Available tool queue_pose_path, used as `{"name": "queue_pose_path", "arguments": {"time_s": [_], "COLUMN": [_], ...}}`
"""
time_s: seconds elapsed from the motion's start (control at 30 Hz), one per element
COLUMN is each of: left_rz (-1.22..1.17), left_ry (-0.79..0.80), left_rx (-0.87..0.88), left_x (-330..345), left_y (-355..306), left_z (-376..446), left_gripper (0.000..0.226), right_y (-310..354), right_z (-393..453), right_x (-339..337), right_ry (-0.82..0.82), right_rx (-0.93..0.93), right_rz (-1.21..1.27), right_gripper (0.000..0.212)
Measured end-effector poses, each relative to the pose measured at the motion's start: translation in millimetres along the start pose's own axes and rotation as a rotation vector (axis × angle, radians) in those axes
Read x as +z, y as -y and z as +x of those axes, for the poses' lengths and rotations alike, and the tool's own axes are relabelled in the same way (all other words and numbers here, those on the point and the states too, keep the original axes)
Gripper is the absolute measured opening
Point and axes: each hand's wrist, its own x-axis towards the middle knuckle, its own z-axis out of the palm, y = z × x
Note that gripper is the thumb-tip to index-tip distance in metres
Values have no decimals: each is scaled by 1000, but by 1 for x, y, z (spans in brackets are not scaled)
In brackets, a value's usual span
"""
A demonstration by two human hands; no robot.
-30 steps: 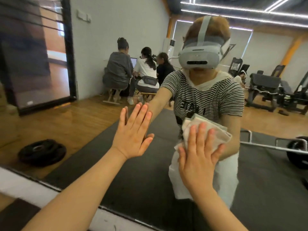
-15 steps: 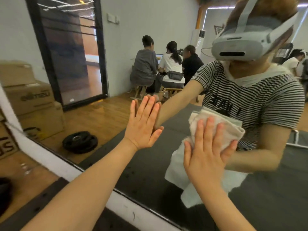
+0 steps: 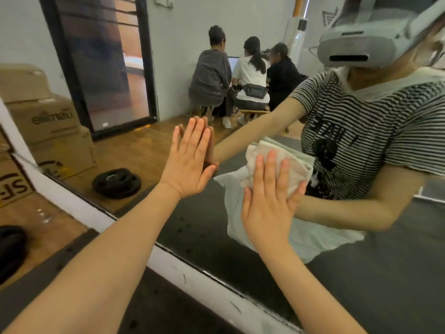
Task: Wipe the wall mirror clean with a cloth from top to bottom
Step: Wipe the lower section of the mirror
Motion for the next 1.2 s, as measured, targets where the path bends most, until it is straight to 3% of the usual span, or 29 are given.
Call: {"name": "queue_pose_path", "arguments": {"time_s": [0.2,0.33,0.47,0.57,0.7,0.87,1.03,1.2], "left_rz": [-94,-238,-371,-478,-618,-696,-726,-734], "left_ry": [55,106,101,56,88,81,99,121], "left_rx": [-87,-441,-505,-607,-813,-834,-840,-797], "left_x": [-11,8,26,25,36,33,41,45], "left_y": [-7,-3,2,0,12,12,11,12], "left_z": [-15,-53,-60,-65,-95,-92,-92,-93], "left_gripper": [79,93,100,106,110,115,113,113], "right_y": [-8,5,41,41,1,-19,30,61], "right_z": [-5,1,28,40,41,34,83,115], "right_x": [6,15,26,22,-4,-17,2,13], "right_ry": [-24,-51,-57,-3,92,137,94,200], "right_rx": [-67,-58,-134,-229,-594,-723,-911,-1135], "right_rz": [-15,-113,-163,-194,-395,-491,-501,-504], "right_gripper": [67,67,69,69,64,61,64,60]}}
